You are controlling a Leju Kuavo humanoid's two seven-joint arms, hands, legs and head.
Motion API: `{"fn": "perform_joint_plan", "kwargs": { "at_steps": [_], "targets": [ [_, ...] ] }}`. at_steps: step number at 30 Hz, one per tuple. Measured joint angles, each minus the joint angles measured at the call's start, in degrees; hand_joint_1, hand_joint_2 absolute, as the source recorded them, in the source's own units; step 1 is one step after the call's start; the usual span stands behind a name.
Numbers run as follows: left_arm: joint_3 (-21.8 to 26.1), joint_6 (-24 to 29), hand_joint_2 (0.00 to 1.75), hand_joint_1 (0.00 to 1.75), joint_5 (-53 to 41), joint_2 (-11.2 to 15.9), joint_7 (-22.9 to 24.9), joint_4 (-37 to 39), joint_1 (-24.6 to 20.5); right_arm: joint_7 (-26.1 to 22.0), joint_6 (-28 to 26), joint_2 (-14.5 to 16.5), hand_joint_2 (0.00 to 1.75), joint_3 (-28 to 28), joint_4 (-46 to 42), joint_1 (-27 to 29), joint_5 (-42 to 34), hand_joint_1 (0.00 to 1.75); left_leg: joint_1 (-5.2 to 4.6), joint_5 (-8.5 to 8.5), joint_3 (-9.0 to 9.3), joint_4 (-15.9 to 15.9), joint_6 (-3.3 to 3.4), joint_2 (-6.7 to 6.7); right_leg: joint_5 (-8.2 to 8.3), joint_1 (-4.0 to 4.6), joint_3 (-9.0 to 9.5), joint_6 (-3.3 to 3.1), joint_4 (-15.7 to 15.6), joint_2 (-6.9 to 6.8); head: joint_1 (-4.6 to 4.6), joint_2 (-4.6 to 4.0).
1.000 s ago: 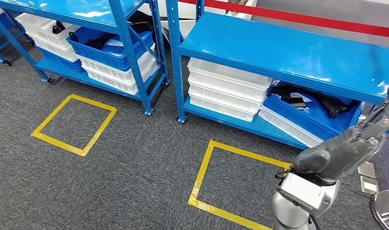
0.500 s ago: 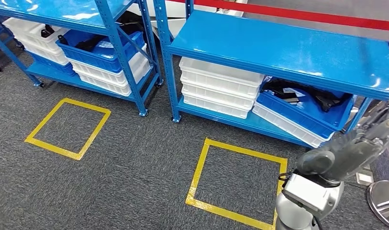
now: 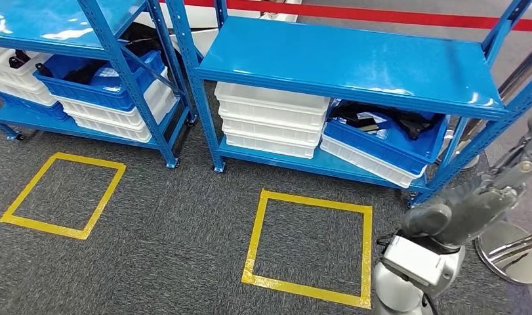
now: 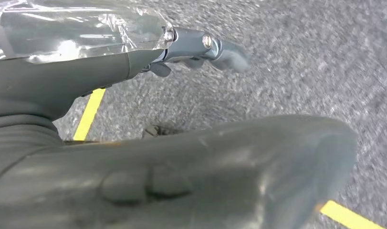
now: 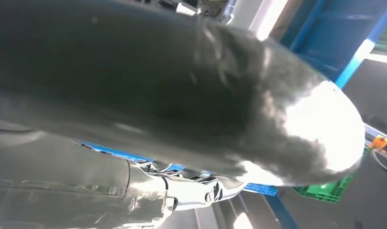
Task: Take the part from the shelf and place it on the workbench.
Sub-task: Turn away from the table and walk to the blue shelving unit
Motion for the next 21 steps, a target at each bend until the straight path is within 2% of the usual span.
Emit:
{"fn": "perform_joint_plan", "kwargs": {
  "at_steps": [1, 3, 5, 6, 7, 8, 9, 11, 13, 16, 18, 19, 21],
  "targets": [
    [0.0, 0.0, 0.0, 0.0, 0.0, 0.0, 0.0, 0.0, 0.0, 0.5, 0.0, 0.0, 0.0, 0.0, 0.0, 0.1, 0.0, 0.0, 0.09, 0.2, 0.14, -0.4, 0.13, 0.41, -0.02, -0.11, -0.02, 0.29, 0.0, 0.03, -0.05, 0.0],
    [0.0, 0.0, 0.0, 0.0, 0.1, 0.0, 0.0, 0.0, -0.1, 1.6, 0.0, 0.0, 0.0, 0.0, 0.1, 0.2, 0.2, 0.0, 0.46, 0.69, 0.53, -1.3, 0.51, 1.3, -1.39, -0.04, -0.75, 0.98, 1.7, -1.24, 0.22, 0.0],
    [0.0, 0.0, 0.0, 0.0, 0.4, -0.1, 0.0, 0.0, 0.0, 3.8, 0.0, -0.2, 0.0, 0.0, 0.5, 0.2, 0.7, 0.0, 0.59, 0.9, 0.69, -1.7, 0.79, 2.31, -4.7, -0.1, -3.38, 1.64, 7.4, -2.97, 0.76, 0.0],
    [0.0, 0.0, 0.0, 0.0, 0.6, -0.1, 0.0, 0.0, 0.0, 5.4, 0.0, -0.3, 0.0, 0.0, 1.0, 0.3, 0.9, 0.0, 0.59, 0.88, 0.66, -1.7, 0.87, 2.85, -6.19, -0.25, -5.04, 1.94, 10.9, -3.28, 0.91, 0.0],
    [0.0, 0.0, 0.0, 0.0, 0.7, -0.1, 0.0, 0.0, 0.1, 7.2, 0.0, -0.6, 0.0, -0.1, 1.6, 0.5, 1.1, 0.0, 0.59, 0.84, 0.64, -1.7, 0.87, 3.36, -6.86, -0.4, -6.23, 2.19, 13.4, -3.43, 0.95, 0.0],
    [0.0, 0.0, 0.0, 0.0, 0.8, -0.1, 0.0, 0.0, 0.1, 8.8, 0.0, -0.8, 0.0, -0.3, 2.4, 0.7, 1.2, 0.0, 0.61, 0.79, 0.63, -1.6, 0.84, 3.83, -6.49, -0.55, -6.55, 2.38, 14.1, -3.55, 0.99, 0.0],
    [0.0, 0.0, 0.0, 0.0, 1.0, -0.1, 0.0, 0.0, 0.1, 10.0, 0.0, -1.1, 0.0, -0.6, 3.2, 0.8, 1.1, 0.0, 0.65, 0.7, 0.63, -1.5, 0.75, 4.24, -5.11, -0.68, -5.77, 2.5, 12.6, -3.75, 1.03, 0.0],
    [0.0, 0.0, 0.0, 0.0, 1.1, -0.1, 0.0, 0.0, 0.1, 11.5, 0.0, -1.5, 0.0, -1.2, 4.7, 0.9, 1.0, 0.0, 0.7, 0.42, 0.67, -1.2, 0.37, 4.91, -1.64, -0.76, -2.16, 2.55, 5.5, -4.9, 1.15, 0.0],
    [0.0, 0.0, 0.0, 0.0, 1.3, -0.1, 0.0, 0.0, 0.0, 13.5, 0.0, -1.8, 0.0, -2.3, 6.7, 1.2, 0.7, 0.0, 0.51, 0.1, 0.65, -0.8, -0.23, 5.36, -0.14, -0.52, 0.23, 1.97, 0.4, -5.8, 1.16, 0.0],
    [-0.1, 0.0, 0.0, 0.0, 1.3, -0.1, 0.1, 0.0, 0.0, 16.3, 0.0, -2.4, 0.0, -4.4, 10.5, 2.5, -0.9, 0.0, 0.42, -0.07, 0.75, -0.7, -1.17, 5.88, -0.07, -0.2, 0.32, 0.63, -0.5, -5.18, 0.93, 0.0],
    [0.0, 0.0, 0.0, 0.0, 1.2, -0.1, 0.1, 0.0, 0.0, 17.5, 0.0, -2.8, 0.0, -5.8, 12.9, 3.1, -2.1, 0.0, 0.59, -1.45, 0.29, 1.0, -1.8, 5.23, 0.21, -0.31, 0.33, -0.06, -0.8, -4.74, 0.72, 0.0],
    [0.0, 0.0, 0.0, 0.0, 1.1, -0.1, 0.1, 0.0, 0.0, 18.3, 0.0, -2.9, 0.0, -6.4, 14.2, 3.2, -2.7, 0.0, 0.66, -3.02, -0.66, 3.4, -2.04, 4.63, 0.34, -0.41, 0.34, -0.32, -0.9, -4.53, 0.54, 0.0],
    [0.0, 0.0, 0.0, 0.0, 1.2, -0.1, 0.2, 0.0, 0.1, 20.3, 0.0, -3.2, 0.0, -7.7, 17.7, 3.7, -4.3, 0.0, 0.69, -6.72, -3.88, 10.7, -2.26, 3.65, 0.38, -0.37, 0.26, -0.6, -0.9, -4.08, 0.21, 0.0]
  ]
}}
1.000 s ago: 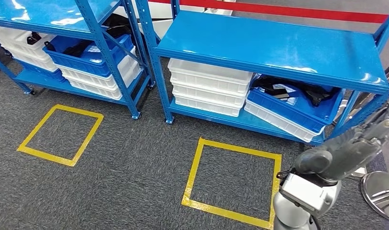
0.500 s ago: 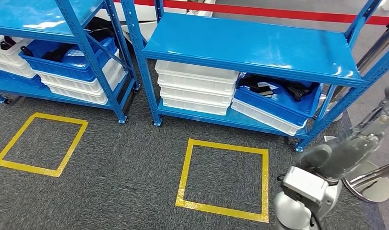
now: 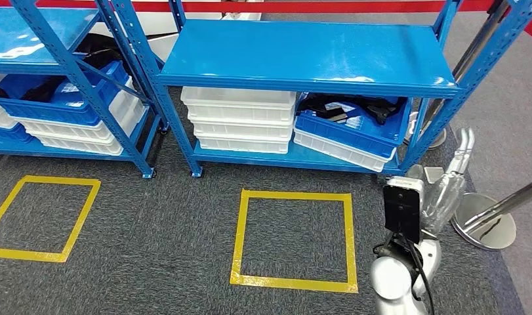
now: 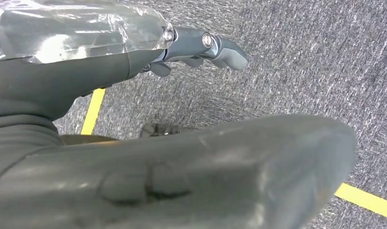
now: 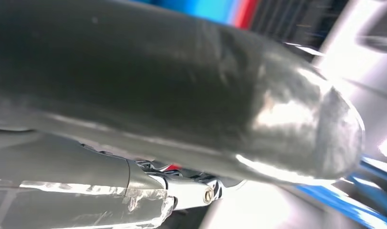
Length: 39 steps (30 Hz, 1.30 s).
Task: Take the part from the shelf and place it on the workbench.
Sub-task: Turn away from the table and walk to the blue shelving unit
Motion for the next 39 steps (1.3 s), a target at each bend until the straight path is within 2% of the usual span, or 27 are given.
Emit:
{"fn": "perform_joint_plan", "kwargs": {
  "at_steps": [1, 2, 3, 5, 6, 7, 9, 13, 21, 25, 34, 39],
  "targets": [
    [0.0, 0.0, 0.0, 0.0, 0.0, 0.0, 0.0, 0.0, 0.1, 0.6, 0.0, -0.2, 0.0, -0.7, 2.0, 0.4, -1.1, 0.0, -0.01, -1.08, -1.47, 3.1, -0.01, -0.17, -0.01, 0.05, -0.01, -0.06, 0.0, 0.27, -0.06, 0.0],
    [0.0, 0.0, 0.0, 0.0, 0.1, 0.0, 0.0, 0.0, 0.2, 0.9, 0.0, -0.4, 0.0, -1.3, 4.2, 0.8, -2.2, 0.0, -0.04, -1.08, -2.2, 4.6, 0.07, -0.27, -0.03, 0.09, 0.01, -0.09, 0.0, 0.58, -0.09, 0.0],
    [0.0, 0.1, 0.0, 0.0, 0.1, 0.0, 0.0, 0.0, 0.2, 1.2, 0.0, -0.6, 0.0, -2.0, 6.5, 1.0, -3.4, 0.0, -0.05, 0.06, -1.91, 3.8, 0.24, -0.37, -0.04, 0.11, 0.05, -0.09, 0.1, 0.94, -0.12, 0.0],
    [0.0, 0.2, 0.0, 0.0, 0.4, 0.0, 0.0, 0.0, 0.3, 1.8, 0.0, -1.0, 0.0, -2.9, 11.6, 1.2, -6.0, 0.0, -0.11, 4.2, 1.1, -3.3, 0.87, -1.14, -0.09, 0.09, 0.2, -0.01, 0.1, 1.7, -0.19, 0.0],
    [0.0, 0.2, 0.0, 0.0, 0.5, 0.1, 0.0, 0.0, 0.2, 2.2, 0.0, -1.2, 0.0, -3.3, 14.4, 1.1, -7.2, 0.0, -0.15, 5.74, 2.7, -7.1, 1.2, -1.83, -0.16, 0.15, 0.2, 0.12, 0.1, 2.02, -0.21, 0.0],
    [0.0, 0.2, 0.0, 0.0, 0.7, 0.1, 0.0, 0.0, 0.2, 2.5, 0.0, -1.4, 0.0, -3.6, 17.1, 1.2, -8.4, 0.0, -0.23, 6.59, 3.77, -9.8, 1.43, -2.41, -0.18, 0.15, 0.14, 0.32, 0.2, 2.26, -0.23, 0.0],
    [0.0, 0.2, 0.0, 0.0, 0.8, 0.1, 0.0, 0.0, 0.2, 3.5, 0.0, -2.0, 0.0, -3.9, 22.3, 1.2, -10.7, 0.0, -0.36, 6.7, 4.33, -11.5, 1.55, -2.89, -0.35, 0.19, -0.05, 0.69, 0.3, 2.62, -0.23, 0.0],
    [-0.1, 0.2, 0.0, 0.0, 0.9, 0.1, 0.2, 0.0, 0.2, 5.5, 0.0, -3.5, 0.0, -4.0, 33.7, 0.9, -17.8, 0.0, -0.35, 6.64, 4.57, -11.8, 1.37, -2.66, -0.46, 0.19, 0.3, 0.15, 0.0, 2.82, -0.18, 0.0],
    [-0.6, -0.1, 0.0, 0.0, 0.7, 0.1, 1.6, 0.0, 0.0, 2.5, 0.4, -6.2, 0.0, -0.7, 59.6, -2.0, -35.8, 0.0, -0.45, 6.42, 4.75, -11.7, 1.78, -2.58, -0.31, 0.13, 0.68, 1.01, -0.6, 2.85, -0.15, 0.0],
    [-1.0, -0.5, 0.0, 0.0, 0.4, 0.1, 2.3, 0.0, -0.2, 2.7, 2.6, -7.2, 0.0, 2.5, 69.8, -3.3, -42.9, 0.0, -0.46, 6.36, 4.87, -11.7, 1.86, -2.56, -0.39, 0.12, 0.7, 1.19, -0.6, 2.86, -0.16, 0.0],
    [-1.7, -0.9, 0.0, 0.0, -0.5, 0.1, 3.5, 0.0, -0.7, 5.4, 8.1, -8.0, 0.0, 6.9, 83.5, -4.6, -50.2, 0.0, -0.39, 6.31, 5.14, -11.9, 1.79, -2.48, -0.47, 0.31, 0.8, 1.14, -0.6, 2.93, -0.18, 0.0],
    [-1.8, -0.9, 0.0, 0.0, -0.5, 0.1, 4.3, 0.0, -1.1, 5.7, 8.6, -8.1, 0.0, 8.6, 87.6, -5.2, -51.2, 0.0, -0.63, 6.13, 5.41, -11.8, 2.49, -2.32, -0.23, -0.06, 1.11, 1.67, -1.1, 3.25, -0.23, 0.0]
  ]
}}
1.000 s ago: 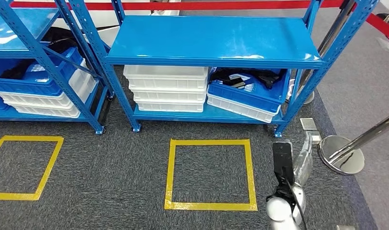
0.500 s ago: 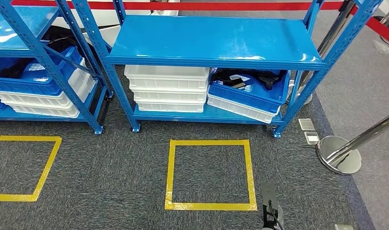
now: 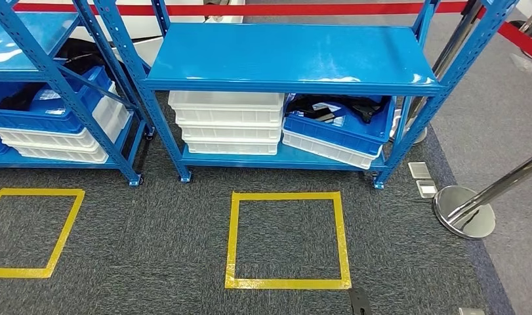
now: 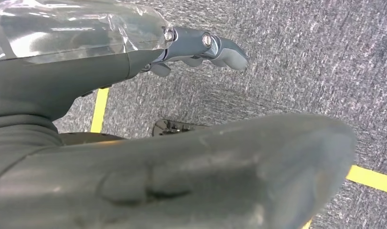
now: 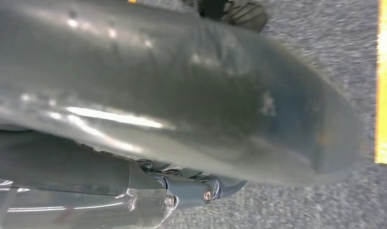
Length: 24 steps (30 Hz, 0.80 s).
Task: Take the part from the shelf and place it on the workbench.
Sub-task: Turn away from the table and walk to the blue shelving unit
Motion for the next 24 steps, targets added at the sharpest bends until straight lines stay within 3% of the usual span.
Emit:
{"fn": "perform_joint_plan", "kwargs": {
  "at_steps": [2, 3, 6, 7, 8, 9, 11, 13, 15, 17, 18, 21, 22, 24],
  "targets": [
    [0.0, 0.1, 0.0, 0.0, -0.2, 0.0, 0.1, -0.1, -0.1, 0.0, 0.0, -0.3, 0.0, 0.5, 1.0, -0.2, -0.3, 0.0, 0.44, 0.61, 0.78, -1.4, 0.35, 0.59, -0.47, 0.13, -0.03, 0.24, 0.6, -0.38, 0.09, 0.0],
    [0.0, 0.0, 0.0, 0.0, -0.4, 0.0, 0.1, -0.2, -0.1, 0.0, 0.0, -0.4, 0.0, 0.8, 1.4, -0.3, -0.5, 0.0, 0.67, 0.95, 1.23, -2.2, 0.56, 1.01, -1.48, 0.22, -0.73, 0.37, 2.2, -0.9, 0.26, 0.0],
    [-0.1, -0.3, 0.0, 0.0, -0.8, 0.0, -0.1, -0.3, 0.1, 0.1, 0.0, -0.6, 0.0, 1.7, 2.4, -0.5, -1.5, 0.0, 0.89, 1.09, 1.82, -2.9, 0.78, 2.24, -6.09, -0.01, -5.89, 0.9, 12.1, -2.37, 0.82, 0.0],
    [-0.1, -0.4, 0.0, 0.0, -0.8, 0.0, -0.1, -0.3, 0.2, 0.2, 0.0, -0.7, 0.0, 2.0, 2.7, -0.5, -1.7, 0.0, 0.96, 0.95, 1.87, -2.8, 0.65, 2.53, -6.53, -0.26, -7.25, 1.16, 14.5, -2.54, 0.86, 0.0],
    [-0.1, -0.4, 0.0, 0.0, -0.8, 0.0, -0.2, -0.3, 0.2, 0.2, -0.1, -0.9, 0.0, 2.3, 2.9, -0.4, -1.9, 0.0, 1.1, 0.74, 1.94, -2.6, 0.4, 2.75, -5.86, -0.55, -7.63, 1.45, 14.9, -2.69, 0.88, 0.0],
    [-0.1, -0.5, 0.0, 0.0, -0.9, 0.0, -0.2, -0.3, 0.2, 0.3, -0.1, -1.1, 0.0, 2.5, 3.2, -0.4, -2.1, 0.0, 1.34, 0.45, 2.02, -2.4, 0.05, 2.9, -4.17, -0.86, -6.87, 1.8, 13.1, -2.89, 0.89, 0.0],
    [-0.1, -0.6, 0.0, 0.0, -1.0, 0.0, -0.2, -0.3, 0.2, 0.3, -0.2, -1.3, 0.0, 3.0, 3.5, -0.4, -2.2, 0.0, 1.83, -0.42, 2.08, -1.4, -0.99, 3.1, -0.64, -1.3, -3.56, 2.51, 6.1, -3.54, 1.01, 0.0],
    [-0.1, -0.6, 0.0, 0.0, -1.1, 0.1, -0.2, -0.3, 0.1, 0.4, -0.3, -1.4, 0.0, 3.5, 3.9, -0.5, -2.3, 0.0, 1.82, -1.33, 2.0, -0.3, -2.07, 3.16, 0.21, -1.28, -1.79, 2.05, 2.3, -3.7, 1.23, 0.0],
    [-0.1, -0.5, 0.0, 0.0, -1.0, 0.1, 0.0, -0.3, 0.0, 0.5, -0.4, -1.5, 0.0, 3.9, 4.3, -0.6, -2.8, 0.0, 1.72, -1.65, 2.15, -0.1, -2.74, 3.17, -0.33, -1.0, -1.92, 0.7, 2.5, -3.34, 0.98, 0.0],
    [-0.1, -0.4, 0.0, 0.0, -1.0, 0.1, 0.4, -0.4, -0.1, 0.7, -0.6, -1.6, 0.0, 4.3, 4.5, -0.5, -3.3, 0.0, 1.92, -2.2, 2.33, 0.2, -3.22, 3.01, -0.48, -0.92, -1.95, -0.24, 2.7, -3.12, 0.5, 0.0],
    [-0.1, -0.4, 0.0, 0.0, -1.0, 0.1, 0.6, -0.4, -0.1, 0.7, -0.6, -1.6, 0.0, 4.6, 4.5, -0.5, -3.4, 0.0, 1.98, -3.24, 1.79, 1.7, -3.36, 2.82, -0.47, -0.92, -1.91, -0.62, 2.6, -3.03, 0.36, 0.0],
    [-0.2, -0.3, 0.0, 0.0, -1.1, 0.1, 0.9, -0.4, -0.2, 0.9, -0.7, -1.7, 0.0, 5.3, 4.8, -0.7, -3.9, 0.0, 1.64, -8.12, -3.21, 12.4, -3.17, 2.31, -0.62, -0.57, -1.77, -1.32, 2.6, -2.72, -0.12, 0.0],
    [-0.2, -0.3, 0.0, 0.0, -1.1, 0.1, 1.0, -0.4, -0.2, 0.9, -0.8, -1.7, 0.0, 5.5, 4.9, -0.7, -4.0, 0.0, 1.43, -8.92, -4.99, 15.5, -2.94, 2.24, -0.71, -0.33, -1.68, -1.48, 2.6, -2.54, -0.19, 0.0],
    [-0.4, -0.3, 0.0, 0.0, -1.2, 0.1, 1.3, -0.4, -0.1, 1.2, -1.0, -1.7, 0.0, 5.9, 5.1, -0.6, -4.5, 0.0, 0.99, -7.81, -6.37, 16.9, -2.18, 2.1, -0.89, 0.22, -1.4, -1.76, 2.6, -2.11, -0.28, 0.0]
  ]
}}
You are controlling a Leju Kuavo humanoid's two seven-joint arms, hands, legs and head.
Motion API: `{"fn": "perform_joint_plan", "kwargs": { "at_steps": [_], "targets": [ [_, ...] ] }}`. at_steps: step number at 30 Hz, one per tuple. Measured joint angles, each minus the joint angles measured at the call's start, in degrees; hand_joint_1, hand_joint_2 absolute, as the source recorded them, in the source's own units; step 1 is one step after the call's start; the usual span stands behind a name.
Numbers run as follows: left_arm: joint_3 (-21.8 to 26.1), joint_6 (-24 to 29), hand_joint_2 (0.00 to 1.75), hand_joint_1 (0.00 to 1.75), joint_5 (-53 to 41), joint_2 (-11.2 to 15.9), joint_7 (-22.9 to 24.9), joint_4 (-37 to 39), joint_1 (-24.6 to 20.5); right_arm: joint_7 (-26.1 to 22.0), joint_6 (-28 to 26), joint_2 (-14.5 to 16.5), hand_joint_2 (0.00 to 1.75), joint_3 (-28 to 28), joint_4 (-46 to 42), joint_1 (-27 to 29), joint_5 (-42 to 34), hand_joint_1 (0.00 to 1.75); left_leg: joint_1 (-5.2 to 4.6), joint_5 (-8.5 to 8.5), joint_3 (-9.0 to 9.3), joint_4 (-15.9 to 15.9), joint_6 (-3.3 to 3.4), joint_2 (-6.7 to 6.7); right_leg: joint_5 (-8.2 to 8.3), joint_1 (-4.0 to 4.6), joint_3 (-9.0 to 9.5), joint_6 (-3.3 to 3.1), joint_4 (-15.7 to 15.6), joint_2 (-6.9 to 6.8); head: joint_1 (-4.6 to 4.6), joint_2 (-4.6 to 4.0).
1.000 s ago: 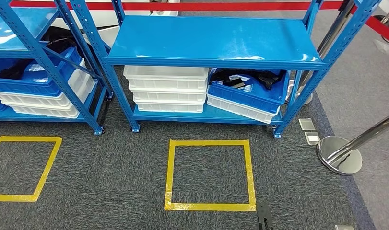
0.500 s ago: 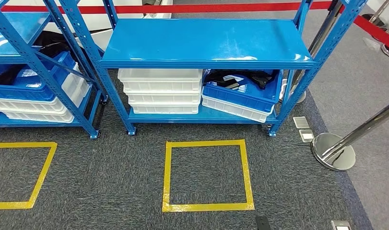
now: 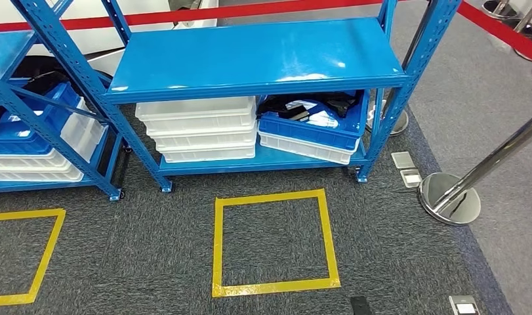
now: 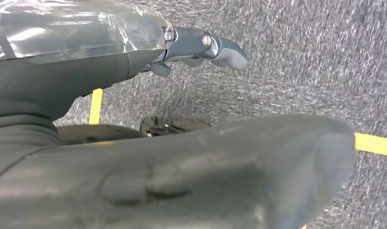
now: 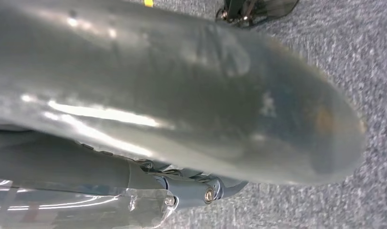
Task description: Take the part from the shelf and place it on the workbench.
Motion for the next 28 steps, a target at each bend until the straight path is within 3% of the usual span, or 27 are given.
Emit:
{"fn": "perform_joint_plan", "kwargs": {
  "at_steps": [3, 4, 6, 8, 11, 12, 22, 28],
  "targets": [
    [-0.2, 0.1, 0.0, 0.0, -0.2, 0.0, 0.2, 0.0, -0.1, 0.1, -0.3, -0.1, 0.0, 0.7, 0.1, 0.0, -0.6, 0.0, -1.26, 6.32, 3.39, -9.6, 2.41, -0.92, -0.26, 0.63, 0.6, -0.21, -0.1, 0.74, 0.07, 0.0],
    [-0.2, 0.2, 0.0, 0.0, -0.3, 0.0, 0.3, 0.0, -0.2, 0.2, -0.5, -0.1, 0.0, 1.0, 0.1, -0.1, -0.8, 0.0, -1.66, 7.6, 4.58, -12.8, 3.11, -1.31, -0.32, 0.67, 0.65, -0.17, -0.1, 0.97, 0.17, 0.0],
    [-0.4, 0.2, 0.0, 0.0, -0.5, 0.1, 0.4, -0.1, -0.3, 0.2, -0.8, -0.1, 0.0, 1.7, 0.2, -0.1, -1.2, 0.0, -2.04, 7.67, 5.35, -15.0, 3.55, -1.66, -0.26, 0.48, 0.45, 0.16, -0.2, 1.18, 0.24, 0.0],
    [-0.6, 0.3, 0.0, 0.0, -0.6, 0.1, 0.5, -0.3, -0.3, 0.3, -0.9, -0.2, 0.0, 2.3, 0.2, 0.0, -1.6, 0.0, -2.05, 7.87, 5.77, -16.2, 3.25, -1.48, -0.16, 0.39, 0.57, 0.62, -0.5, 1.3, 0.12, 0.0],
    [-0.6, 0.4, 0.0, 0.0, -0.8, 0.1, 0.6, -0.5, -0.4, 0.5, -1.1, -0.3, 0.0, 3.0, 0.2, 0.1, -2.0, 0.0, -1.6, 8.18, 6.5, -17.5, 1.81, -1.53, 0.02, 0.72, 1.41, -0.16, -1.6, 1.26, 0.38, 0.0],
    [-0.7, 0.4, 0.0, 0.0, -0.9, 0.1, 0.6, -0.5, -0.5, 0.6, -1.2, -0.3, 0.0, 3.2, 0.2, 0.1, -2.2, 0.0, -1.56, 8.13, 6.57, -17.5, 1.62, -1.61, 0.11, 0.75, 1.57, -0.43, -1.9, 1.23, 0.5, 0.0],
    [-0.7, 0.3, 0.0, 0.0, -1.4, 0.1, 0.8, -0.5, -0.5, 2.0, -1.4, -0.6, 0.0, 5.9, 0.2, 0.2, -2.9, 0.0, -1.72, 7.8, 6.56, -17.0, 2.2, -1.59, 0.14, 0.61, 1.74, 0.26, -2.0, 1.24, 0.54, 0.0],
    [-0.6, -0.4, 0.0, 0.0, -1.8, 0.1, 1.2, -0.5, -0.5, 5.3, 3.4, -0.7, 0.0, 8.6, 0.2, 0.2, -3.3, 0.0, -1.56, 7.77, 6.57, -17.0, 2.22, -1.59, 0.12, 0.59, 1.72, 0.28, -2.0, 1.23, 0.53, 0.0]
  ]
}}
